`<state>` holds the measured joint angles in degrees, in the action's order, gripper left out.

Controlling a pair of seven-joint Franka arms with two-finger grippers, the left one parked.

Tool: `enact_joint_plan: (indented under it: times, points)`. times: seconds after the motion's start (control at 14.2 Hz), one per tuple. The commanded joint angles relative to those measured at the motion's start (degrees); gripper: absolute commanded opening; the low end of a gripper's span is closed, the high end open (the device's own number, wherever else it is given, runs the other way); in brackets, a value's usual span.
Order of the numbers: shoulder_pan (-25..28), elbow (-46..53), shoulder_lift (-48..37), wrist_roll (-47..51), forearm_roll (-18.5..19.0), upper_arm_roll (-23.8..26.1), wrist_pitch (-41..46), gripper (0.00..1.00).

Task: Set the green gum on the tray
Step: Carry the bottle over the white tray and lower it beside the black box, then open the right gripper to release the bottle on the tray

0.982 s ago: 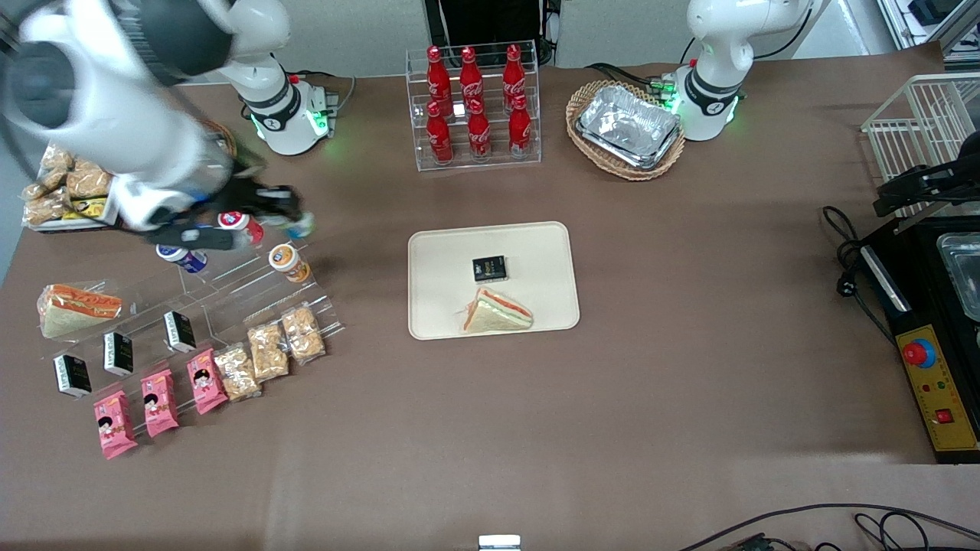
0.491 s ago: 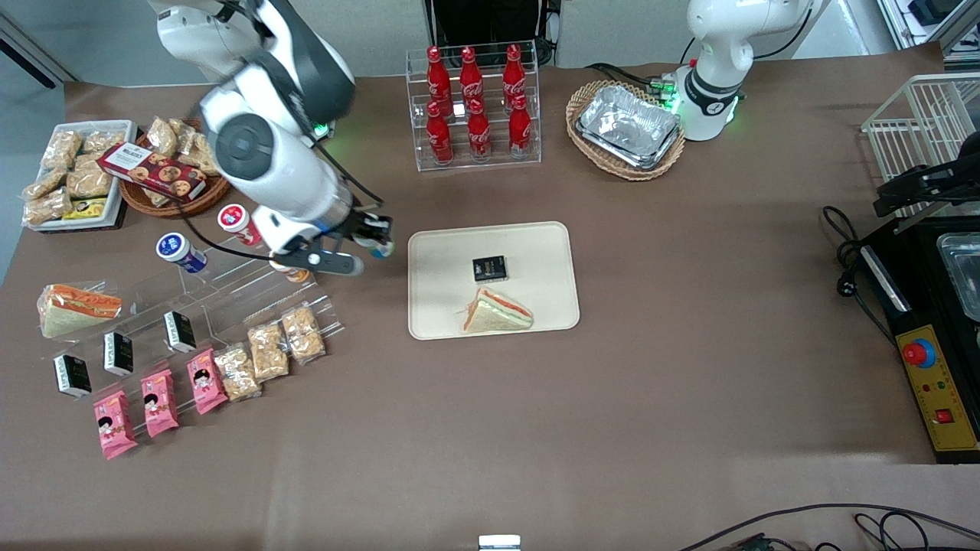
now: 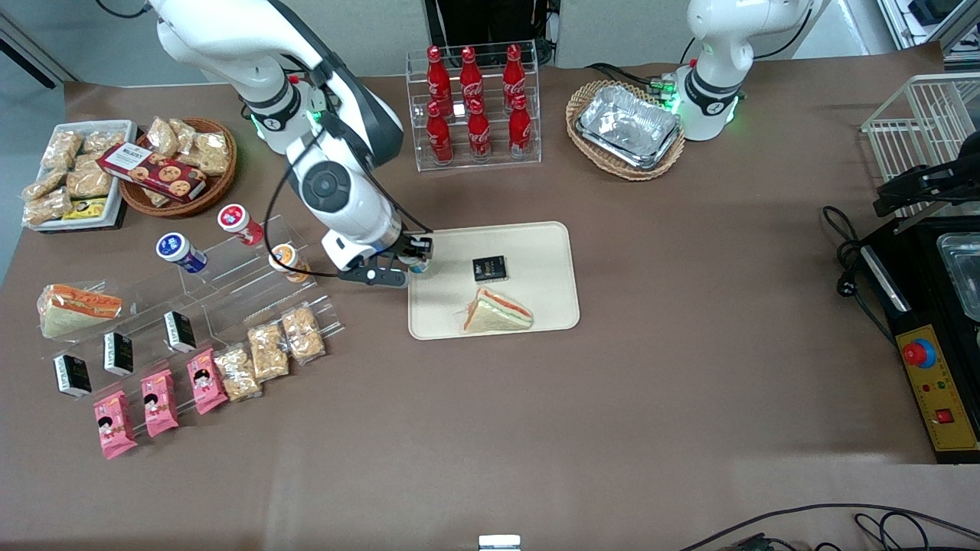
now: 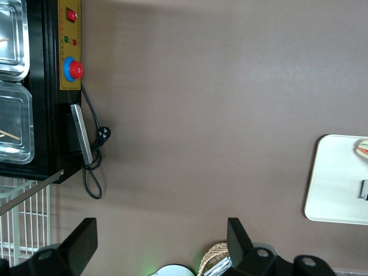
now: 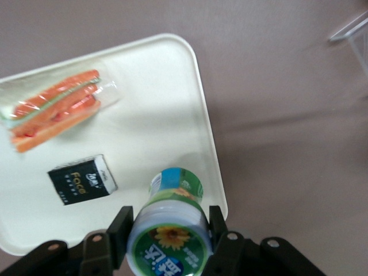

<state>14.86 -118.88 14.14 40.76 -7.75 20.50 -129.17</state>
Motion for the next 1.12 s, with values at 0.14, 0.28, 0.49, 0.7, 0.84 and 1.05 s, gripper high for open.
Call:
enact_joint_plan:
  times: [0.14, 0.28, 0.49, 0.7, 0.84, 1.05]
  points:
    - [0.43, 0.32, 6.24, 1.34, 2.48, -0.03, -4.07, 0.31]
    - [1.48, 0.32, 7.56, 2.47, 2.48, -0.03, -5.91, 0.31]
    - [2.63, 0.32, 9.41, 5.46, 4.58, -0.11, -8.47, 0.31]
    - [2.63, 0.41, 9.5, 7.66, 5.12, -0.11, -8.47, 0.87]
    - [2.63, 0.5, 9.5, 9.16, 5.82, -0.11, -8.47, 1.0]
    - [1.76, 0.76, 8.46, 8.64, 5.91, -0.11, -7.6, 1.0]
